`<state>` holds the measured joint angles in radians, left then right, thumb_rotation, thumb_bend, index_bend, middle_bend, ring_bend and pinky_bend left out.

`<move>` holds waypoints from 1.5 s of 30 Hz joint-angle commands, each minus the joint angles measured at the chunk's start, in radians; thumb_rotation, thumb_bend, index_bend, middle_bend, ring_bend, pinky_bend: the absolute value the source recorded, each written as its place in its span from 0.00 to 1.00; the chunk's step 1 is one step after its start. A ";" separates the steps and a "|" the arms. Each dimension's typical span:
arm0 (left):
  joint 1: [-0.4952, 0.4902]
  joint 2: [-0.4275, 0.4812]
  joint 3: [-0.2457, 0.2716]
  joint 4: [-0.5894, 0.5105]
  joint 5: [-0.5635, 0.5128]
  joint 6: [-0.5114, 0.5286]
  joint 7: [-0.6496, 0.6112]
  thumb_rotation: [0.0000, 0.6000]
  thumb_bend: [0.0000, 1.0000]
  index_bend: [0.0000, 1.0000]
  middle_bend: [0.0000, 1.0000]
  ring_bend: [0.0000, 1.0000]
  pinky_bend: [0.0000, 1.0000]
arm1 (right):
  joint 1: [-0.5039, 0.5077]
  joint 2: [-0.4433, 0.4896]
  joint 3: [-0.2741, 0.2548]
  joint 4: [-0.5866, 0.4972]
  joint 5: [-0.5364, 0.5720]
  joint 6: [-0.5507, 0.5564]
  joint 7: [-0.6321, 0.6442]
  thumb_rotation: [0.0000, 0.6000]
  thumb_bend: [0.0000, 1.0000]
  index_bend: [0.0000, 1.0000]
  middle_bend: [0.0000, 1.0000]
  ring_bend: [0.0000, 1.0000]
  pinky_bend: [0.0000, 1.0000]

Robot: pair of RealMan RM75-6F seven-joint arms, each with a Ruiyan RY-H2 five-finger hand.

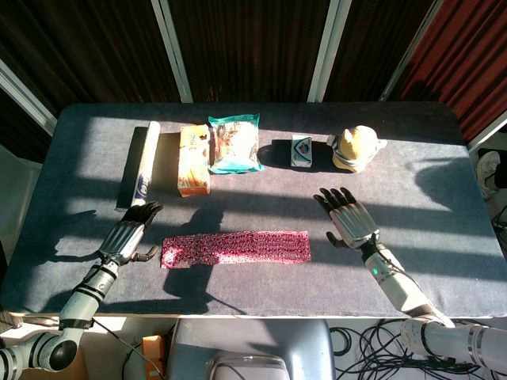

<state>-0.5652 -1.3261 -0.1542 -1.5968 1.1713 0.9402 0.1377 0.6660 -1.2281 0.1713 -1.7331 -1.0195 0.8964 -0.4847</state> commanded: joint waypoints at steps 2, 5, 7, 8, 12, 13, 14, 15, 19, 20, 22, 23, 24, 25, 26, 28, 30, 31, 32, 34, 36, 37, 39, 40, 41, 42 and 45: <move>-0.002 0.000 0.007 -0.011 0.004 0.008 0.007 1.00 0.34 0.00 0.00 0.00 0.00 | 0.000 0.005 -0.010 -0.001 -0.012 0.012 0.008 1.00 0.35 0.00 0.00 0.00 0.00; 0.000 -0.003 0.015 -0.017 0.013 0.022 0.017 1.00 0.35 0.00 0.00 0.00 0.00 | -0.006 0.014 -0.018 -0.007 -0.029 0.029 0.016 1.00 0.35 0.00 0.00 0.00 0.00; 0.012 -0.008 0.020 -0.029 0.019 0.051 0.026 1.00 0.36 0.00 0.00 0.00 0.00 | -0.016 0.026 -0.027 -0.014 -0.051 0.046 0.024 1.00 0.35 0.00 0.00 0.00 0.00; 0.025 -0.015 0.024 -0.038 0.026 0.089 0.046 1.00 0.37 0.00 0.00 0.01 0.03 | -0.026 0.037 -0.035 -0.021 -0.070 0.060 0.032 1.00 0.35 0.00 0.00 0.00 0.00; 0.090 -0.057 0.041 -0.079 0.050 0.263 0.157 1.00 0.42 0.00 0.56 0.59 0.62 | -0.090 0.100 -0.080 -0.070 -0.130 0.129 0.053 1.00 0.35 0.00 0.00 0.00 0.00; 0.107 -0.066 0.051 -0.104 0.049 0.290 0.173 1.00 0.44 0.01 0.78 0.81 0.83 | -0.119 0.123 -0.097 -0.093 -0.149 0.161 0.063 1.00 0.35 0.00 0.00 0.00 0.00; 0.118 -0.067 0.062 -0.118 0.056 0.304 0.183 1.00 0.47 0.03 0.92 0.94 0.95 | -0.143 0.138 -0.110 -0.106 -0.167 0.187 0.077 1.00 0.35 0.00 0.00 0.00 0.00; 0.128 -0.065 0.075 -0.130 0.065 0.316 0.194 1.00 0.50 0.06 0.97 0.99 0.99 | -0.169 0.150 -0.124 -0.114 -0.190 0.215 0.095 1.00 0.35 0.00 0.00 0.00 0.00; 0.170 -0.048 0.150 -0.180 0.093 0.336 0.256 1.00 0.61 0.15 1.00 1.00 1.00 | -0.284 0.176 -0.187 -0.086 -0.313 0.353 0.184 1.00 0.35 0.00 0.07 0.05 0.15; 0.178 -0.043 0.173 -0.193 0.087 0.325 0.275 1.00 0.67 0.19 1.00 1.00 1.00 | -0.317 0.175 -0.205 -0.066 -0.340 0.390 0.208 1.00 0.35 0.00 0.15 0.12 0.23; 0.184 -0.042 0.203 -0.206 0.064 0.300 0.329 1.00 0.76 0.24 1.00 1.00 1.00 | -0.366 0.174 -0.230 -0.031 -0.364 0.433 0.252 1.00 0.35 0.00 0.25 0.23 0.35; 0.183 -0.048 0.212 -0.203 0.056 0.292 0.358 1.00 0.80 0.25 1.00 1.00 1.00 | -0.384 0.170 -0.236 -0.016 -0.368 0.446 0.274 1.00 0.35 0.00 0.29 0.29 0.40; 0.183 -0.058 0.216 -0.199 0.045 0.286 0.382 1.00 0.82 0.23 1.00 1.00 1.00 | -0.398 0.165 -0.241 0.001 -0.369 0.456 0.291 1.00 0.35 0.00 0.31 0.31 0.42; 0.181 -0.076 0.216 -0.187 0.030 0.280 0.412 1.00 0.83 0.22 1.00 1.00 1.00 | -0.413 0.158 -0.245 0.023 -0.367 0.461 0.305 1.00 0.35 0.00 0.32 0.34 0.44; 0.178 -0.090 0.213 -0.179 0.016 0.275 0.431 1.00 0.85 0.21 1.00 1.00 1.00 | -0.421 0.152 -0.247 0.036 -0.364 0.460 0.310 1.00 0.35 0.00 0.33 0.37 0.46; 0.170 -0.122 0.199 -0.163 -0.020 0.262 0.462 1.00 0.88 0.19 1.00 1.00 1.00 | -0.431 0.142 -0.249 0.059 -0.362 0.452 0.324 1.00 0.35 0.00 0.34 0.38 0.48; 0.162 -0.145 0.182 -0.152 -0.046 0.256 0.483 1.00 0.89 0.17 1.00 1.00 1.00 | -0.435 0.136 -0.251 0.074 -0.366 0.442 0.334 1.00 0.35 0.00 0.35 0.39 0.49; 0.159 -0.157 0.174 -0.145 -0.056 0.259 0.494 1.00 0.90 0.16 1.00 1.00 1.00 | -0.437 0.134 -0.251 0.082 -0.368 0.437 0.335 1.00 0.35 0.00 0.35 0.39 0.49; 0.155 -0.172 0.165 -0.135 -0.065 0.265 0.511 1.00 0.90 0.14 1.00 1.00 1.00 | -0.438 0.130 -0.250 0.090 -0.369 0.431 0.335 1.00 0.35 0.00 0.35 0.39 0.49; 0.150 -0.190 0.154 -0.127 -0.085 0.267 0.534 1.00 0.91 0.12 1.00 1.00 1.00 | -0.439 0.126 -0.247 0.099 -0.367 0.420 0.339 1.00 0.35 0.00 0.35 0.39 0.49; 0.140 -0.206 0.141 -0.119 -0.123 0.262 0.567 1.00 0.91 0.11 1.00 1.00 1.00 | -0.439 0.125 -0.242 0.105 -0.362 0.407 0.347 1.00 0.35 0.00 0.35 0.39 0.49; 0.134 -0.212 0.135 -0.114 -0.142 0.260 0.586 1.00 0.92 0.11 1.00 1.00 1.00 | -0.440 0.125 -0.240 0.106 -0.363 0.405 0.350 1.00 0.35 0.00 0.35 0.39 0.49; 0.120 -0.225 0.126 -0.105 -0.193 0.252 0.636 1.00 0.93 0.10 1.00 1.00 1.00 | -0.443 0.124 -0.236 0.111 -0.365 0.401 0.357 1.00 0.35 0.00 0.35 0.39 0.49; 0.114 -0.230 0.123 -0.102 -0.212 0.249 0.656 1.00 0.93 0.10 1.00 1.00 1.00 | -0.443 0.124 -0.234 0.113 -0.366 0.399 0.360 1.00 0.35 0.00 0.35 0.39 0.49; 0.107 -0.236 0.120 -0.100 -0.237 0.245 0.675 1.00 0.93 0.10 1.00 1.00 1.00 | -0.444 0.124 -0.231 0.114 -0.365 0.396 0.366 1.00 0.35 0.00 0.35 0.39 0.49; 0.102 -0.241 0.118 -0.099 -0.252 0.241 0.685 1.00 0.94 0.10 1.00 1.00 1.00 | -0.445 0.124 -0.228 0.116 -0.362 0.394 0.370 1.00 0.35 0.00 0.35 0.39 0.49; 0.090 -0.254 0.112 -0.094 -0.280 0.237 0.702 1.00 0.94 0.10 1.00 1.00 1.00 | -0.447 0.125 -0.219 0.120 -0.353 0.384 0.370 1.00 0.35 0.00 0.35 0.39 0.49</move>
<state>-0.4665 -1.5708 -0.0362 -1.6964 0.9023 1.1823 0.8314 0.2197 -1.1037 -0.0487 -1.6137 -1.3731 1.2817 -0.1146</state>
